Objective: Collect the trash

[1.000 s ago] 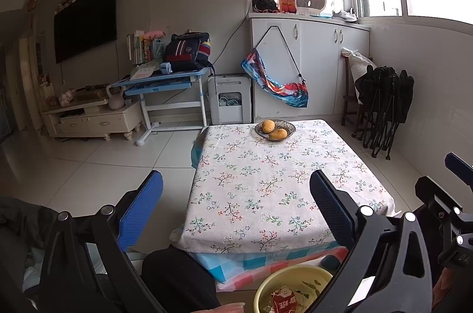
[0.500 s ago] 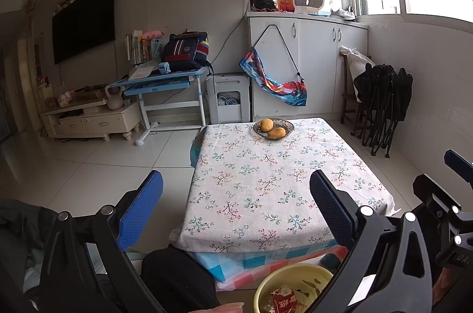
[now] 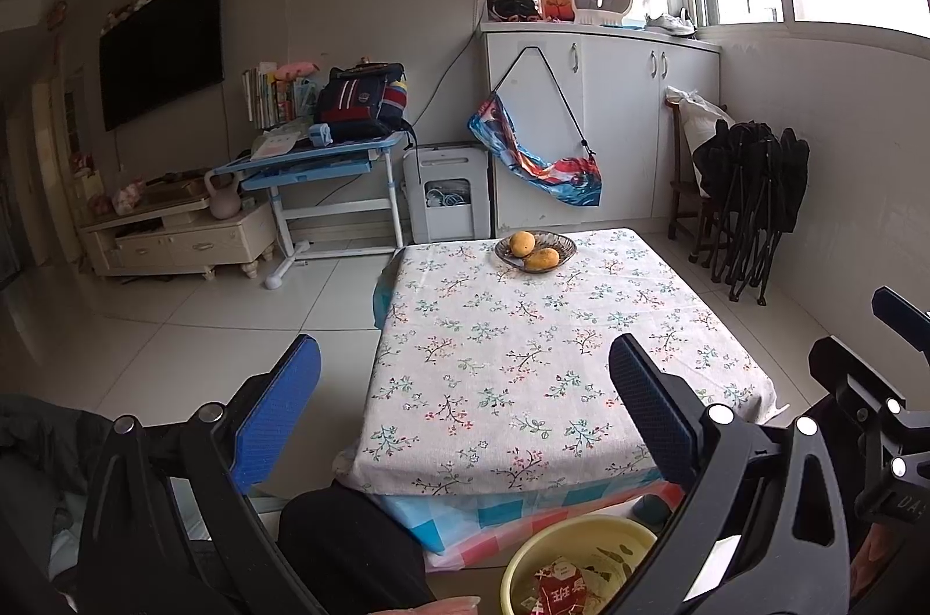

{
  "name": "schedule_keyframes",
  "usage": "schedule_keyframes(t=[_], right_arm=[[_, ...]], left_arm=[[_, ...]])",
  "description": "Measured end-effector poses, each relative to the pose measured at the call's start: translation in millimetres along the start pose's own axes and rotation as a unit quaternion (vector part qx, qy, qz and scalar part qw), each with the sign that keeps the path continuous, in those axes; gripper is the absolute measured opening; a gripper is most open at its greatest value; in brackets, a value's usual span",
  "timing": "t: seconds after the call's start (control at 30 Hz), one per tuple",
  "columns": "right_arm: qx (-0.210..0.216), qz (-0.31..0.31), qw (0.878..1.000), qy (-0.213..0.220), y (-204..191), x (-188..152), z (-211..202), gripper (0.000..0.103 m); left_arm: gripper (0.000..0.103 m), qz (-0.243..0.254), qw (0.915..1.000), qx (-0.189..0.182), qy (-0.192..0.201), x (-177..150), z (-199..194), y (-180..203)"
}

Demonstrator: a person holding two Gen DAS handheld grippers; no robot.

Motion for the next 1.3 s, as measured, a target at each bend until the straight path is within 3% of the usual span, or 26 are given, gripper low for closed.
schedule_keyframes(t=[1.3], right_arm=[[0.003,-0.008,1.000,-0.004,2.9,-0.6,0.9,0.096]], left_arm=[[0.096,0.004,1.0000,-0.005,-0.004,-3.4,1.5,-9.4]])
Point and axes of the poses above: each gripper's, at about its wrist camera, not at the fingertips, and z roughly the way its jaws point, y to its right, x to its top, the point moved 1 cm from there along z, roughly the way its jaws point, and after that the axes turned 4 degrees about -y, right-handed, at the moved point
